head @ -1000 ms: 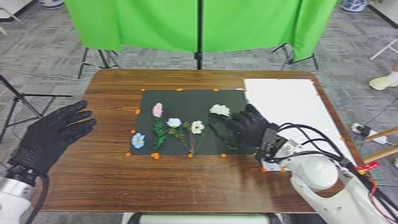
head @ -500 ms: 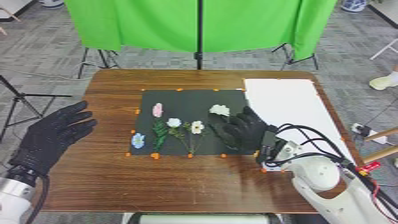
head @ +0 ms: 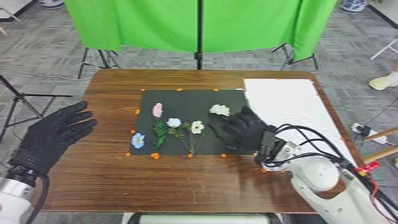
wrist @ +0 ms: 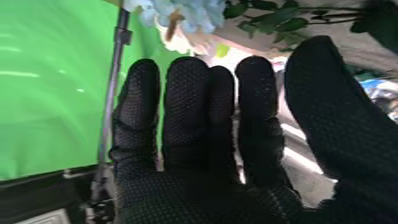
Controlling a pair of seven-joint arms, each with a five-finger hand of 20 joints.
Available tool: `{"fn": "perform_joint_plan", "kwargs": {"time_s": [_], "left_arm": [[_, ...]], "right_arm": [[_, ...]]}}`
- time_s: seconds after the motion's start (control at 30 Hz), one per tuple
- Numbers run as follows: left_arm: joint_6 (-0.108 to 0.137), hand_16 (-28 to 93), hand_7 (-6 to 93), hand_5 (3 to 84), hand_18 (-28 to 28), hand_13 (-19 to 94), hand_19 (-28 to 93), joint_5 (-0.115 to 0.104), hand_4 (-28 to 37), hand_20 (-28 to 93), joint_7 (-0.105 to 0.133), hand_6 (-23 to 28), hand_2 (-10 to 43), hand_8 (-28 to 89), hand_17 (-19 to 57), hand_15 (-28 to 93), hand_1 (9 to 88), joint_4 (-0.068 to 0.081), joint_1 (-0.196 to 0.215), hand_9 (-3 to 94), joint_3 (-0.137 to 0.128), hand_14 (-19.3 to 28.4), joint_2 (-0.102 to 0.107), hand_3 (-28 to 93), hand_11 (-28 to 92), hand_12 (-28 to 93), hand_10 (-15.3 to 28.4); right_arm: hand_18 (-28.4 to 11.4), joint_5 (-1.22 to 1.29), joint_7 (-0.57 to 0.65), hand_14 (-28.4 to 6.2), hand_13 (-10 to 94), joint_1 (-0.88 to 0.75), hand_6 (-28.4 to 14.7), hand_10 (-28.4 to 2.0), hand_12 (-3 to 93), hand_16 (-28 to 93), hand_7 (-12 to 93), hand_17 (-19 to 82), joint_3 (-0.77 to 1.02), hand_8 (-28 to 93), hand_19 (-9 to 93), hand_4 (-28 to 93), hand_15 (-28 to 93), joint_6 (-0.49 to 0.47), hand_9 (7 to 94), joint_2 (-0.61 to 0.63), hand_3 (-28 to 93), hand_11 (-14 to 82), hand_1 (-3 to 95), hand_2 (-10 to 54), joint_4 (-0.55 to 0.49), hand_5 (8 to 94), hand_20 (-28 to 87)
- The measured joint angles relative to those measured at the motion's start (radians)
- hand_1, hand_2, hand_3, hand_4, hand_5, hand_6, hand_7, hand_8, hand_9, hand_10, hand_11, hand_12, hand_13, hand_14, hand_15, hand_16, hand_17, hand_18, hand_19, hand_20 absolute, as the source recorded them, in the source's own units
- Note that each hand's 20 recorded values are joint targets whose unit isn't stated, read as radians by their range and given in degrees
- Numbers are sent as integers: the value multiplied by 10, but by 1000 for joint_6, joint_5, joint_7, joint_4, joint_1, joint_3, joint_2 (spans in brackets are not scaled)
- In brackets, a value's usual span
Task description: Arrange flowers
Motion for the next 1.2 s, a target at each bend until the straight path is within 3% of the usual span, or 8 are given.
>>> {"fn": "perform_joint_plan", "kwargs": {"time_s": [0.2, 0.37, 0.47, 0.57, 0.73, 1.0, 1.2], "left_arm": [[0, -29, 200, 362, 219, 237, 480, 0, -254, 77, 1, 37, 13, -113, -83, 413, 261, 0, 1, 312, -2, 156, 0, 723, 269, 145, 127], [0, -28, 201, 362, 219, 237, 480, 0, -254, 78, 2, 36, 14, -114, -83, 414, 261, 0, 2, 312, -3, 155, -1, 723, 270, 145, 127], [0, -29, 201, 361, 219, 237, 480, 0, -254, 78, 4, 36, 13, -114, -83, 414, 261, 0, 3, 312, -3, 155, 0, 723, 270, 145, 127], [1, -29, 202, 361, 219, 237, 480, 0, -254, 78, 7, 36, 13, -114, -83, 414, 261, -1, 6, 312, -3, 155, 0, 723, 270, 145, 127], [1, -29, 201, 361, 219, 237, 480, 0, -254, 78, 9, 36, 14, -114, -83, 414, 261, -1, 11, 312, -3, 155, 0, 722, 270, 145, 127], [1, -29, 201, 361, 219, 238, 481, 0, -253, 78, 9, 36, 13, -114, -83, 414, 261, -1, 12, 312, -5, 155, -1, 722, 270, 144, 127], [1, -29, 200, 361, 219, 237, 481, 0, -253, 78, 9, 36, 14, -114, -83, 414, 261, -1, 12, 312, -5, 156, -1, 721, 269, 144, 127]], "right_arm": [[-155, 233, 135, -47, 456, -104, 12, -101, 278, 194, 581, 200, 66, -282, 743, -283, 774, -24, 435, -15, 915, 670, 290, -95, -76, 440, 394], [-169, 399, 51, -82, 420, -146, 3, -118, 291, 181, 487, 174, 186, -283, 729, -206, 771, -195, 425, -34, 932, 635, 210, 80, -145, 489, 413], [-177, 491, -31, -92, 405, -146, 7, -120, 294, 173, 444, 159, 226, -282, 719, -131, 772, -297, 417, -33, 932, 627, 170, 138, -164, 524, 425], [-185, 498, -64, -105, 393, -148, 2, -127, 297, 173, 392, 144, 232, -270, 709, -71, 772, -306, 415, -31, 932, 619, 134, 184, -175, 588, 442], [-190, 470, -91, -120, 376, -176, -1, -132, 303, 169, 360, 131, 256, -252, 700, -55, 776, -306, 408, -31, 932, 613, 66, 252, -194, 622, 453], [-196, 317, -103, -134, 356, -203, -5, -147, 311, 166, 312, 119, 275, -221, 694, -42, 780, -331, 400, -32, 932, 605, 3, 297, -189, 655, 467], [-196, 300, -92, -134, 354, -202, -4, -145, 312, 162, 388, 119, 276, -242, 691, -44, 781, -351, 400, -32, 932, 607, 1, 300, -164, 669, 472]]}}
